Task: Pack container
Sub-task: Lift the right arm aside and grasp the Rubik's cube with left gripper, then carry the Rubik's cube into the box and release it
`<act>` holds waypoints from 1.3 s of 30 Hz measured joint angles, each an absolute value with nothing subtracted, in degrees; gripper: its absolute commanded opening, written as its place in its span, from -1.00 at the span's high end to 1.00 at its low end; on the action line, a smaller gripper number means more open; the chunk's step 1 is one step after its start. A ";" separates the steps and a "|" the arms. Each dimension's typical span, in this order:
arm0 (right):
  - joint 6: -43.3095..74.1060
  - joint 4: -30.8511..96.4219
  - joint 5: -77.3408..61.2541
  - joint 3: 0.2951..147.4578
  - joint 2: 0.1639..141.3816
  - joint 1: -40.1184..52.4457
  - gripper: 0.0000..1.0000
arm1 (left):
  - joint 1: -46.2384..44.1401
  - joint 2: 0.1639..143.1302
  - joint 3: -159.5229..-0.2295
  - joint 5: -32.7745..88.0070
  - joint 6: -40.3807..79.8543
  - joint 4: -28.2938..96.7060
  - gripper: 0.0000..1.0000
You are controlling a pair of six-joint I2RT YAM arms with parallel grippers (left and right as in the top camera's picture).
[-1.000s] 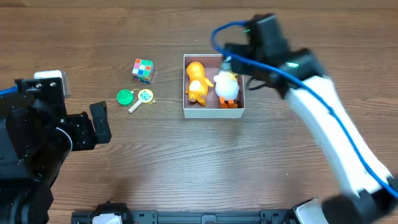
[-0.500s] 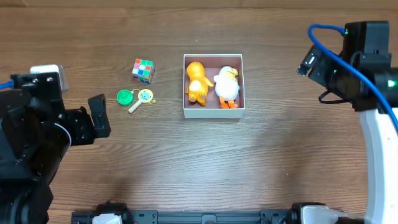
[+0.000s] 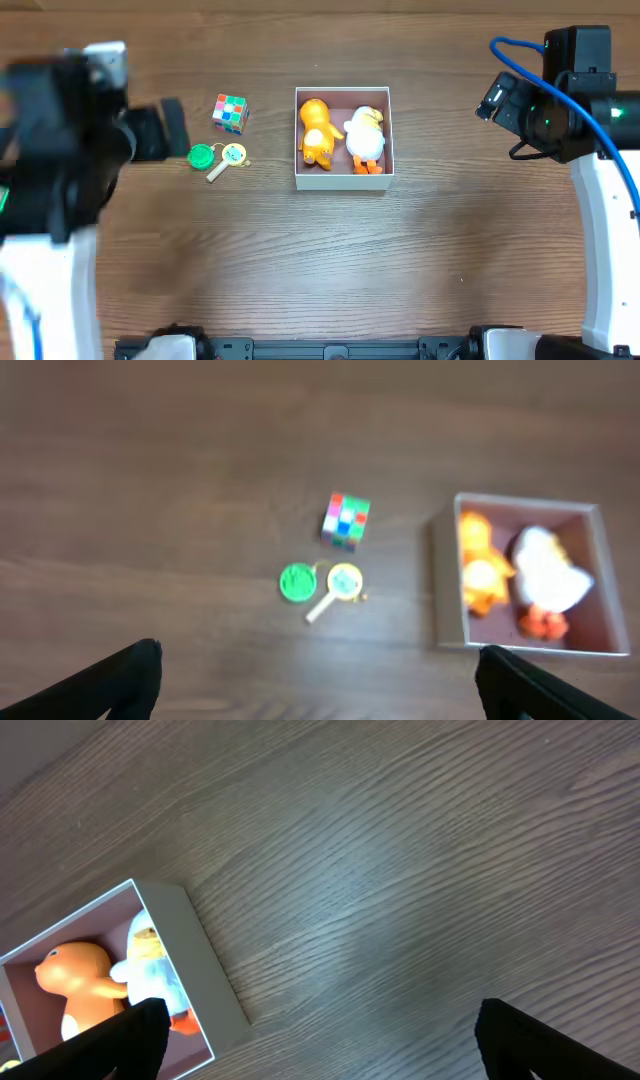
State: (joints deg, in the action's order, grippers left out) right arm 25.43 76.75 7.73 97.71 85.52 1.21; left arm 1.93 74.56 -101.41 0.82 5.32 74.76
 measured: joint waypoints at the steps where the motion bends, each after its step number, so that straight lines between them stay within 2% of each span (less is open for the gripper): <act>1: 25.43 76.73 7.73 97.71 85.52 1.21 -1.00 | 1.93 78.11 -101.41 0.82 5.30 74.72 -0.99; 3: 25.43 76.75 7.73 97.71 85.52 1.21 -1.00 | 1.93 85.41 -101.41 0.84 4.43 74.06 -0.94; 5: 25.45 76.75 7.73 97.71 85.52 1.21 -1.00 | 1.91 91.64 -101.41 0.82 2.76 73.38 -0.77; 8: 25.41 76.71 7.75 97.71 85.52 1.21 -1.00 | 1.72 98.59 -101.41 0.82 -1.06 71.50 -0.72; 10: 25.45 76.71 7.75 97.71 85.52 1.21 -1.00 | 1.28 102.32 -101.41 0.82 -3.57 69.21 -0.73; 14: 25.45 76.75 7.75 97.71 85.52 1.23 -1.00 | -0.03 109.93 -101.41 0.82 -7.75 63.61 -0.89; 22: 25.45 76.73 7.75 97.71 85.52 1.21 -1.00 | -3.11 118.34 -101.41 -2.79 -11.18 55.27 -0.96; 33: 25.45 76.77 7.73 97.71 85.52 1.21 -1.00 | -3.14 126.37 -101.41 -2.79 -12.01 48.12 -0.90; 36: 25.43 76.77 7.75 97.71 85.52 1.21 -1.00 | -3.14 127.44 -101.41 -2.44 -12.05 47.27 -0.79; 39: 25.45 76.75 7.75 97.71 85.52 1.21 -1.00 | -3.14 128.11 -101.41 -2.17 -12.34 46.61 -0.45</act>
